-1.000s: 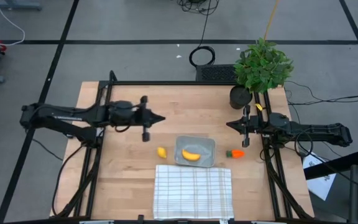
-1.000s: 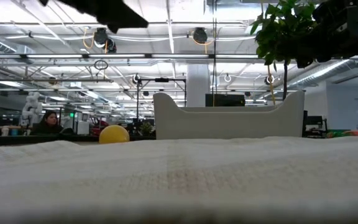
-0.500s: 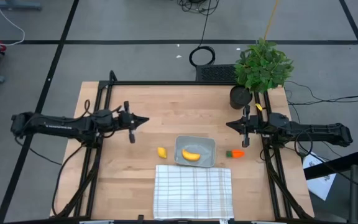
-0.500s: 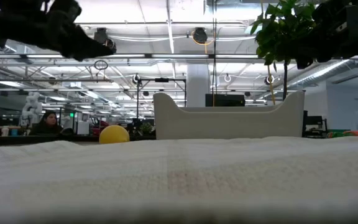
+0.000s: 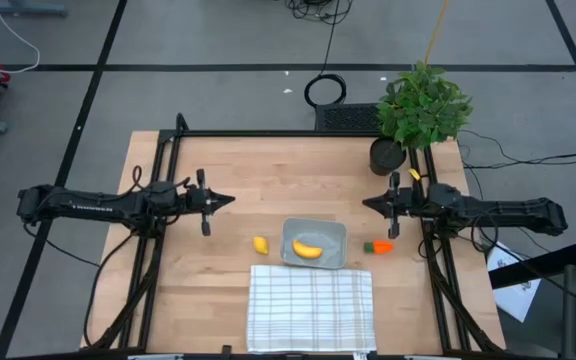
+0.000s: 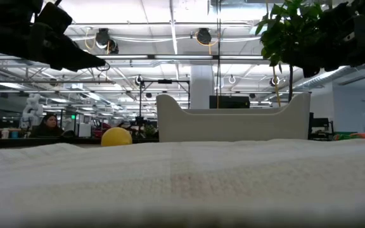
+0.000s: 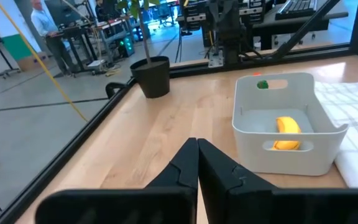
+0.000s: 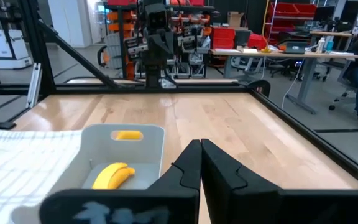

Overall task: Pick and placing Produce into tupperware
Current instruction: Put the orange carrot into the gray bin

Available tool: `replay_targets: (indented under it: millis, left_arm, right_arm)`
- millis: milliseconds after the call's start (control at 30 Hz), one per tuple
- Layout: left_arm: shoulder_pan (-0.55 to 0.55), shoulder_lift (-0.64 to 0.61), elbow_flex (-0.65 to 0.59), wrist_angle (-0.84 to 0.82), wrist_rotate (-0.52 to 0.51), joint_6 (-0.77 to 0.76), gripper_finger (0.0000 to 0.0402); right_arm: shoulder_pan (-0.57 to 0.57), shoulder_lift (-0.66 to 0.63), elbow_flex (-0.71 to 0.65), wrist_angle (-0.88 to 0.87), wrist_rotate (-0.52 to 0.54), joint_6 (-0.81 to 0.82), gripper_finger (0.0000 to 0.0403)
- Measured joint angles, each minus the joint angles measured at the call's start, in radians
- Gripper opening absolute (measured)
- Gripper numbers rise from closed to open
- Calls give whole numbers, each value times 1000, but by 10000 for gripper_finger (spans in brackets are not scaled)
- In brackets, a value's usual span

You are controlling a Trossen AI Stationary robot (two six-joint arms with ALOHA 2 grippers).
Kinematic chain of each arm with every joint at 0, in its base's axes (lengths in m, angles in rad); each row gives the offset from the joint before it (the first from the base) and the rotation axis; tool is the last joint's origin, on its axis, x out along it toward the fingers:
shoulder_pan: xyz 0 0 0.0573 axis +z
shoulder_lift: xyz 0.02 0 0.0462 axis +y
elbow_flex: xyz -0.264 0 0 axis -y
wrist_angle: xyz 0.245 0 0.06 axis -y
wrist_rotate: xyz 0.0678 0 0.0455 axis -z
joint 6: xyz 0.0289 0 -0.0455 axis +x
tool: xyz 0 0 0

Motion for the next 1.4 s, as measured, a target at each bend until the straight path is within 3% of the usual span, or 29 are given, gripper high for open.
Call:
replay_targets:
  millis: [333,633,833,1067,1400]
  left_arm:
    - [0,0,0,0,0,23,20]
    - [0,1,0,0,-2,32,2]
    - [0,1,0,0,-6,32,21]
    - [0,1,0,0,-6,32,24]
    - [0,1,0,0,-7,31,3]
  right_arm:
    - [1,21,55,-6,-130,20,0]
    - [1,126,253,-342,-130,62,0]
    - [1,215,399,-567,-132,109,0]
    - [12,308,502,-769,-217,107,0]
    - [109,421,563,-907,-272,186,0]
